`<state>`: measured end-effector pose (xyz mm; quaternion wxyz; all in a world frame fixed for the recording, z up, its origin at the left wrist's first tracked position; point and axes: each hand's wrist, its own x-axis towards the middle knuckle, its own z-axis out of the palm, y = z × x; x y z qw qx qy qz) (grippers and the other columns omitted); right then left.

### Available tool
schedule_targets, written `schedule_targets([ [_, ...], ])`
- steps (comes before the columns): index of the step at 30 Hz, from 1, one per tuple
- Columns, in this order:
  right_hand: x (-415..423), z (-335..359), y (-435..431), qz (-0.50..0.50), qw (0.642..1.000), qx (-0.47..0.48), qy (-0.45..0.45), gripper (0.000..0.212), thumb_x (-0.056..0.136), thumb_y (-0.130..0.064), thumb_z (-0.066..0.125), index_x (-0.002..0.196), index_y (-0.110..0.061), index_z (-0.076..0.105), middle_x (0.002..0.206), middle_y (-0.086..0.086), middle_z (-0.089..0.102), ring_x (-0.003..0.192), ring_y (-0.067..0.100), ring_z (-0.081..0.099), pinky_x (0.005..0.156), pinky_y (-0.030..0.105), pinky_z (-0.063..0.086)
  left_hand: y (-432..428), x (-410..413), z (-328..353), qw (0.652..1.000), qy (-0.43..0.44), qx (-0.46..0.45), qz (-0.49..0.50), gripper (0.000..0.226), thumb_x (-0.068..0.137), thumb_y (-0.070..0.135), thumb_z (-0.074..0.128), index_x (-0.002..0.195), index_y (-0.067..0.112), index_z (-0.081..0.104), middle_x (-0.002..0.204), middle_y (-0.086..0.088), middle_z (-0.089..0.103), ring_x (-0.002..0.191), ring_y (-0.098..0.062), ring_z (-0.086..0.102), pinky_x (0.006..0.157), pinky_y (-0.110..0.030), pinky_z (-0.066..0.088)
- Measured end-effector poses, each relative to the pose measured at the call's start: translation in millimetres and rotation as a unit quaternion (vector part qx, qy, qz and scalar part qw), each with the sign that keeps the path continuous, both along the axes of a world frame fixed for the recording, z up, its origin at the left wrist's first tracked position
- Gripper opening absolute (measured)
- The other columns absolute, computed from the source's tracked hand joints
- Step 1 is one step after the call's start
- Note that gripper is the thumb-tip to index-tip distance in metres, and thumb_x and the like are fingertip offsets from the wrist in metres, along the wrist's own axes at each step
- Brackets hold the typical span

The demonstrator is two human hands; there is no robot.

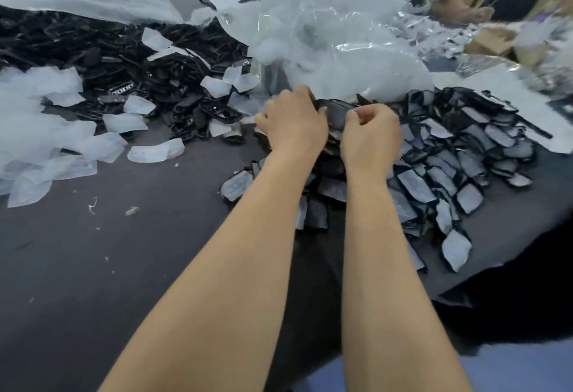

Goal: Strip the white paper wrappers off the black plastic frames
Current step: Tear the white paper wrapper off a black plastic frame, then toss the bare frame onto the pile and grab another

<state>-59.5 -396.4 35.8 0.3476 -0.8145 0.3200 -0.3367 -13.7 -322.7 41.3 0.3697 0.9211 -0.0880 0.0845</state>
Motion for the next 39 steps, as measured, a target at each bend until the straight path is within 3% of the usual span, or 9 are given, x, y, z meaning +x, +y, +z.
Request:
schedule_targets([
  [7,5,-4,-1,-0.053,0.996,-0.025,0.069,0.022,0.092,-0.026,0.051,0.111,-0.023,0.062,0.121,0.004,0.059,0.120,0.029,0.044,0.100,0.040,0.030,-6,11,1,1.000,0.016,0.022,0.003,0.035,0.091,0.044,0.054,0.119,0.021,0.056,0.128,-0.005,0.052,0.125,-0.028,0.042,0.099,-0.042,0.029],
  [12,6,11,16,-0.049,0.998,-0.051,0.003,0.022,0.091,-0.024,0.051,0.110,-0.023,0.062,0.116,0.003,0.058,0.117,0.026,0.045,0.093,0.034,0.029,12,13,10,0.984,0.050,-0.168,-0.020,0.034,0.089,0.040,0.059,0.116,0.019,0.055,0.122,-0.002,0.058,0.117,-0.023,0.051,0.101,-0.040,0.037],
  [16,16,23,66,0.039,0.996,-0.052,-0.064,0.016,0.091,-0.021,0.053,0.102,-0.021,0.063,0.105,0.001,0.062,0.106,0.021,0.052,0.092,0.032,0.036,57,12,23,0.954,0.011,-0.298,-0.003,0.021,0.092,0.027,0.058,0.106,0.012,0.059,0.099,0.001,0.061,0.097,-0.017,0.060,0.086,-0.030,0.048],
  [18,25,25,101,0.111,0.990,-0.042,-0.080,0.013,0.090,-0.019,0.053,0.099,-0.018,0.063,0.103,0.002,0.065,0.102,0.022,0.057,0.092,0.038,0.043,91,14,24,0.945,-0.016,-0.326,0.029,0.010,0.092,0.022,0.057,0.097,0.014,0.059,0.090,0.004,0.059,0.088,-0.013,0.058,0.074,-0.019,0.045],
  [20,33,21,138,0.191,0.978,-0.028,-0.080,0.015,0.091,-0.015,0.053,0.100,-0.013,0.064,0.101,0.003,0.067,0.099,0.021,0.059,0.088,0.031,0.044,130,16,19,0.938,-0.033,-0.337,0.074,0.004,0.092,0.018,0.055,0.094,0.015,0.058,0.083,0.009,0.057,0.083,-0.009,0.055,0.070,-0.016,0.042],
  [24,56,2,211,0.331,0.943,-0.037,0.026,0.026,0.095,-0.013,0.045,0.111,-0.011,0.066,0.110,0.005,0.068,0.104,0.020,0.059,0.073,0.022,0.035,210,21,2,0.915,-0.038,-0.365,0.170,0.009,0.091,0.012,0.051,0.096,0.014,0.058,0.083,0.006,0.056,0.083,-0.012,0.053,0.078,-0.024,0.045],
  [27,71,-10,257,0.395,0.914,-0.042,0.087,0.034,0.096,-0.009,0.039,0.120,-0.011,0.063,0.121,0.008,0.064,0.113,0.024,0.056,0.086,0.027,0.042,259,25,-7,0.890,-0.020,-0.400,0.220,0.012,0.091,0.008,0.046,0.097,0.015,0.054,0.086,0.004,0.056,0.080,-0.014,0.052,0.069,-0.022,0.043],
  [32,102,-15,295,0.402,0.909,-0.069,0.090,0.036,0.092,-0.003,0.036,0.118,-0.002,0.061,0.128,0.013,0.054,0.120,0.029,0.050,0.097,0.035,0.041,301,45,-3,0.855,-0.009,-0.453,0.251,0.015,0.093,0.007,0.042,0.099,0.014,0.054,0.089,0.004,0.055,0.104,-0.023,0.061,0.094,-0.037,0.051],
  [39,162,-12,304,0.371,0.922,-0.063,0.089,0.047,0.091,-0.002,0.041,0.137,-0.008,0.046,0.140,0.010,0.046,0.131,0.027,0.040,0.105,0.037,0.038,291,85,13,0.841,-0.002,-0.497,0.213,0.018,0.092,0.004,0.039,0.100,0.014,0.051,0.095,0.003,0.054,0.110,-0.023,0.059,0.099,-0.041,0.048],
])
